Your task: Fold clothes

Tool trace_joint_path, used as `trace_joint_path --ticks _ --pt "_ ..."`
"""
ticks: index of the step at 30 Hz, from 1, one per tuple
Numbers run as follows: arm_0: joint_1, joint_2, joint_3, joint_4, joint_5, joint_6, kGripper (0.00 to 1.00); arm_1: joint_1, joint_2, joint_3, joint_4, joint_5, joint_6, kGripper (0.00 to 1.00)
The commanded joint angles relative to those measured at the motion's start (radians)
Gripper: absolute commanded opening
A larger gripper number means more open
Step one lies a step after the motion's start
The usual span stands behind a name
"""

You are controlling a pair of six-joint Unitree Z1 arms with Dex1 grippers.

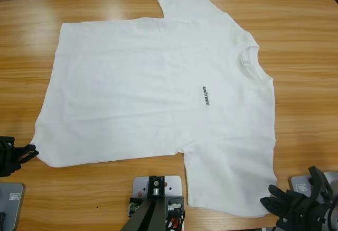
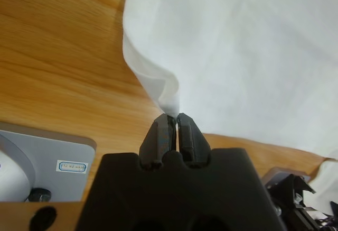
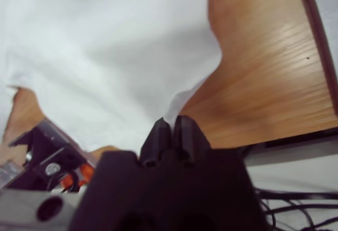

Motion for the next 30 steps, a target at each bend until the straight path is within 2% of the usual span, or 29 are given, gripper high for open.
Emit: trace_joint_path --ticks 1,6,9,11,16,21,25,30 --pt "0.001 -0.018 -0.049 0.056 -0.008 -0.004 0.0 -0.183 -0.084 -0.11 0.087 -0.108 -0.286 0.0" --pt "0.041 0.009 -0.069 0.047 0.0 -0.002 0.0 -0.382 -0.167 -0.124 0.065 -0.236 -0.671 0.0" --pt "0.076 0.022 -0.103 0.047 0.016 0.022 0.0 -0.54 -0.158 -0.129 -0.125 -0.218 -1.025 0.0" --pt "0.096 0.037 -0.136 0.047 0.03 0.071 0.0 -0.649 -0.111 -0.135 -0.213 -0.158 -1.17 0.0" --pt "0.201 0.105 -0.233 0.032 0.057 0.215 0.0 -0.915 -0.047 -0.163 -0.312 -0.012 -1.413 0.0" --pt "0.267 0.171 -0.251 0.013 0.058 0.237 0.0 -1.164 0.051 -0.271 -0.351 0.136 -1.619 0.0" --pt "0.323 0.192 -0.251 0.013 0.058 0.257 0.0 -1.28 0.152 -0.385 -0.356 0.221 -1.717 0.0" --pt "0.445 0.191 -0.281 0.009 0.058 0.344 0.0 -1.369 0.246 -0.483 -0.357 0.289 -1.793 0.0"
